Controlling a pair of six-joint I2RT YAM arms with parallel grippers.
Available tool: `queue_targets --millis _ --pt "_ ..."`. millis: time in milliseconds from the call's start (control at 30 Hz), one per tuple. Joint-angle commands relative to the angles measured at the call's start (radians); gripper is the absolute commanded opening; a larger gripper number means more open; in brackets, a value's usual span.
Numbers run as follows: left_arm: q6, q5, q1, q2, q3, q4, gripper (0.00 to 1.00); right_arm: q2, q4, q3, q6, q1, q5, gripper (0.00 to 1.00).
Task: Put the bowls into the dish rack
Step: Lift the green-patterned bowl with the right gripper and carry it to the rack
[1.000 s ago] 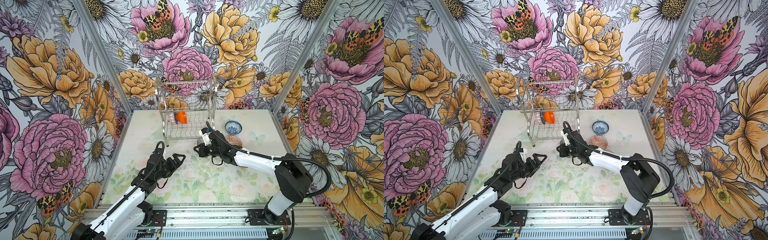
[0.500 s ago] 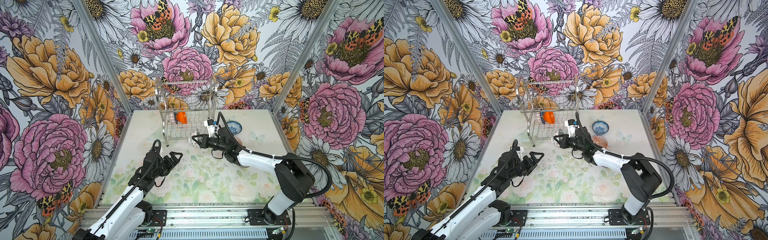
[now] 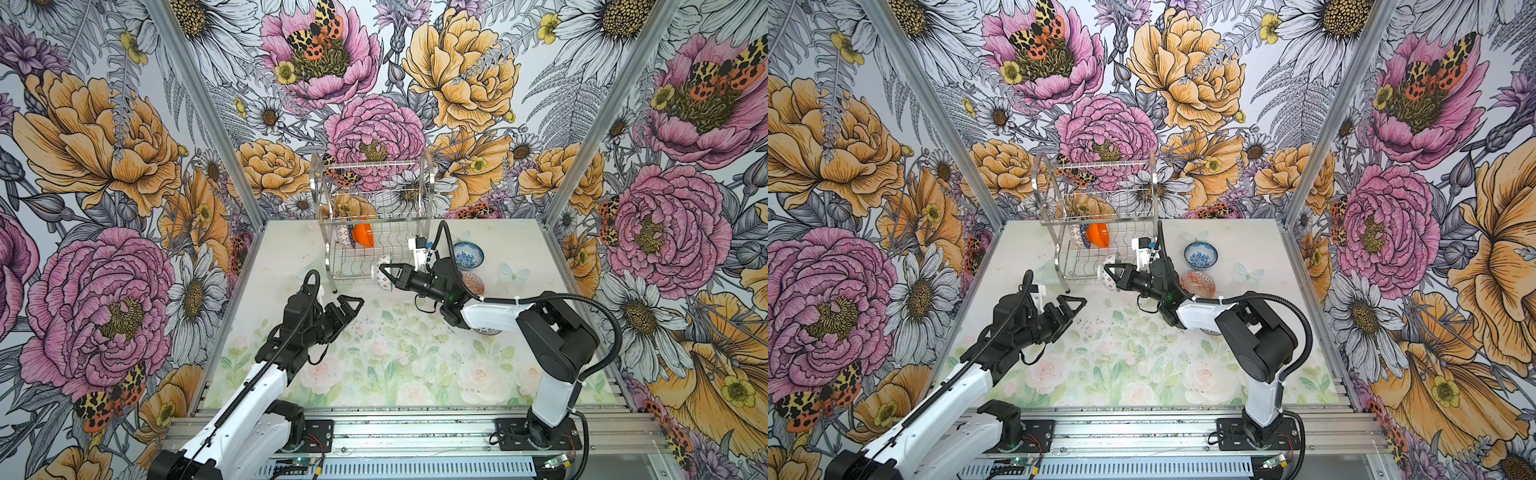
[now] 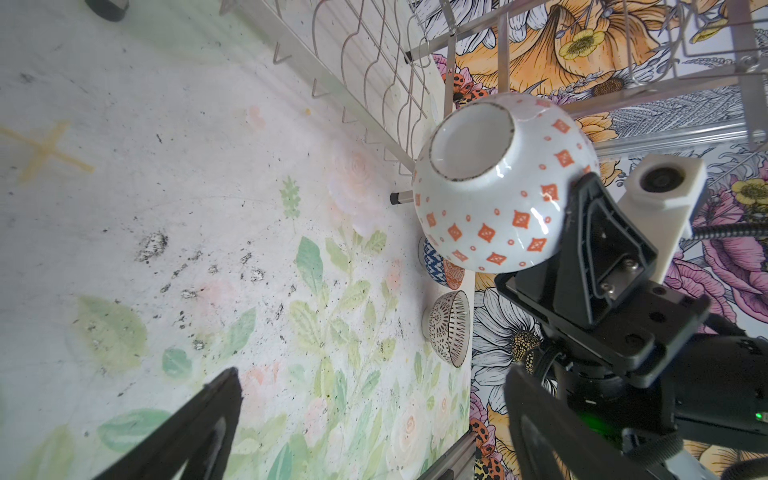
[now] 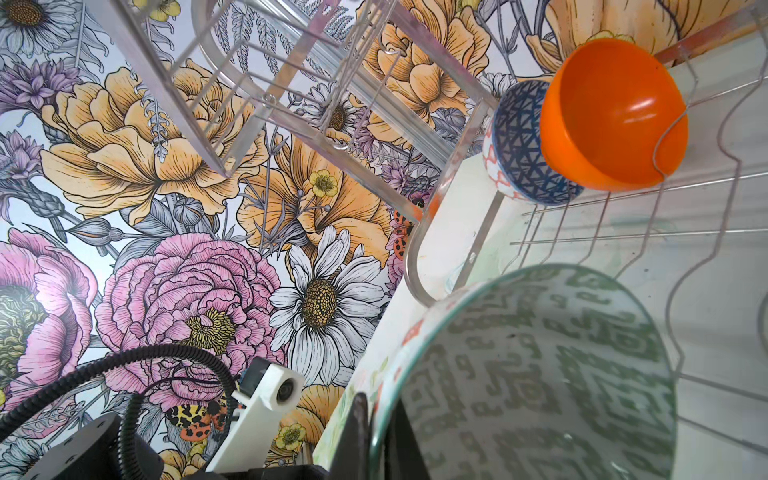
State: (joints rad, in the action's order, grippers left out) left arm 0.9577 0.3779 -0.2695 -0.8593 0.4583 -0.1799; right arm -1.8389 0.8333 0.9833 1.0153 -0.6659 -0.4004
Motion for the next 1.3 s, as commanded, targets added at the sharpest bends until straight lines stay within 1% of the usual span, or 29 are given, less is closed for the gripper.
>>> queue_targets --millis 0,233,533,800,1000,1267 --pt "-0.031 0.035 0.022 -0.004 0.026 -0.004 0.99 -0.021 0.198 0.044 0.051 0.008 0.031 0.0" --pt "-0.04 0.057 0.049 -0.026 0.032 0.006 0.99 -0.092 0.286 0.07 0.132 0.007 0.078 0.0" --pt "-0.046 0.065 0.061 -0.041 0.054 0.002 0.99 -0.161 0.366 0.088 0.208 0.004 0.158 0.0" --pt "-0.048 0.078 0.076 -0.052 0.06 0.002 0.99 -0.188 0.358 0.129 0.209 0.004 0.199 0.0" --pt "-0.058 0.099 0.096 -0.079 0.081 0.002 0.99 -0.239 0.337 0.202 0.205 0.008 0.2 0.0" --pt "-0.07 0.138 0.128 -0.138 0.128 0.012 0.99 -0.308 0.343 0.287 0.208 0.006 0.242 0.0"
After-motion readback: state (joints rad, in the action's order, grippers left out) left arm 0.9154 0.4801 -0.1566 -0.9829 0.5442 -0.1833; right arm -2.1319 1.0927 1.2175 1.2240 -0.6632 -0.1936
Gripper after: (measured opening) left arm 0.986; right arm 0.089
